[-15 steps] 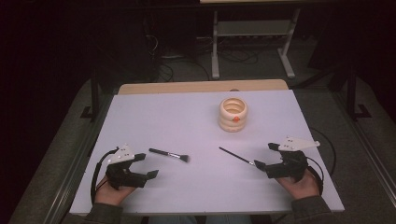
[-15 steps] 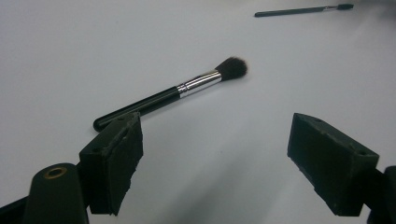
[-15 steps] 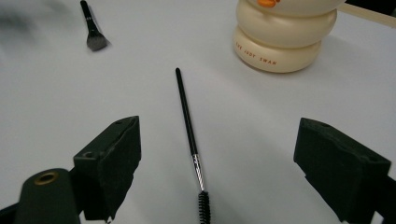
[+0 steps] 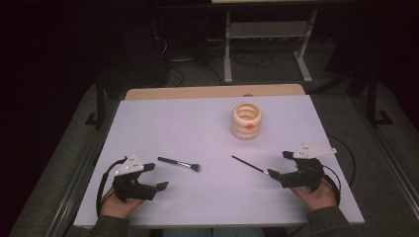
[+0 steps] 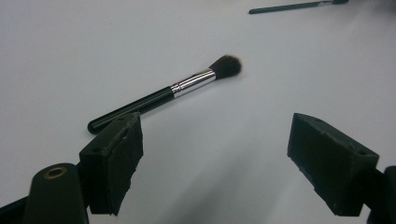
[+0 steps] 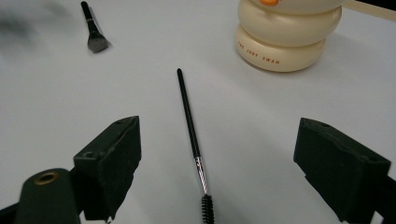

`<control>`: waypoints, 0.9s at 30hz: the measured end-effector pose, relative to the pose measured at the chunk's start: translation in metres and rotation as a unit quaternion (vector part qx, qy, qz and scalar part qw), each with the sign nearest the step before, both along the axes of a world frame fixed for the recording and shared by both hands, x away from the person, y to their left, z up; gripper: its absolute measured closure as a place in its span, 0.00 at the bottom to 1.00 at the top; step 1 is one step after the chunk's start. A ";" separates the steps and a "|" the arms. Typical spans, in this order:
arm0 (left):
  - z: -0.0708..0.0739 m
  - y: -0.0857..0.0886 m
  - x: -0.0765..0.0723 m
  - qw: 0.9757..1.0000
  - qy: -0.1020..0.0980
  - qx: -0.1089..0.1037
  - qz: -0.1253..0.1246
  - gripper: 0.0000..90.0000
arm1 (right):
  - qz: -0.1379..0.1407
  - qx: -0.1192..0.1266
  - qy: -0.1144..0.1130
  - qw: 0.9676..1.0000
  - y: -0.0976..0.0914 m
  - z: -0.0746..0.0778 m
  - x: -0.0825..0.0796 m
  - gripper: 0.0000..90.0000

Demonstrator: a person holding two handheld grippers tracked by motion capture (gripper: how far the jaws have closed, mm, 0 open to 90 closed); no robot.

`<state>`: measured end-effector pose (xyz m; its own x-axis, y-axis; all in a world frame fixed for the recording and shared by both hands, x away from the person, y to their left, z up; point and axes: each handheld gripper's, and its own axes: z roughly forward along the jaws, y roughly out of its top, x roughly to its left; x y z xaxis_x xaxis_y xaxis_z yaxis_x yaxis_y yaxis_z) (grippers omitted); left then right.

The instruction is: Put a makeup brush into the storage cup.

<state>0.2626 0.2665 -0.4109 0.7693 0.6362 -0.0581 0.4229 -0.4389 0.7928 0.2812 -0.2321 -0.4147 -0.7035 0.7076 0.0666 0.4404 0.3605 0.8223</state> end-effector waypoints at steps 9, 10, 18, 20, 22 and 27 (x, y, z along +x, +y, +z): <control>0.001 -0.001 0.001 1.000 -0.004 0.007 -0.003 0.20 | 0.006 0.001 -0.003 1.000 0.002 0.001 -0.001 0.16; 0.002 -0.002 0.001 1.000 -0.005 0.005 -0.003 0.20 | 0.009 0.002 0.001 1.000 0.002 0.000 -0.001 0.16; 0.013 -0.003 0.007 0.999 -0.013 0.029 -0.026 0.24 | 0.008 0.006 0.003 1.000 -0.001 0.002 0.000 0.16; 0.017 -0.004 0.011 0.998 -0.018 0.050 -0.041 0.24 | 0.011 0.008 0.002 1.000 -0.002 0.003 0.000 0.16; 0.020 -0.005 0.016 0.996 -0.019 0.063 -0.055 0.24 | 0.012 0.008 0.001 1.000 -0.002 0.003 0.001 0.16; 0.026 -0.008 0.032 0.994 -0.009 0.073 -0.078 0.25 | 0.016 0.007 0.007 1.000 -0.001 0.002 0.002 0.16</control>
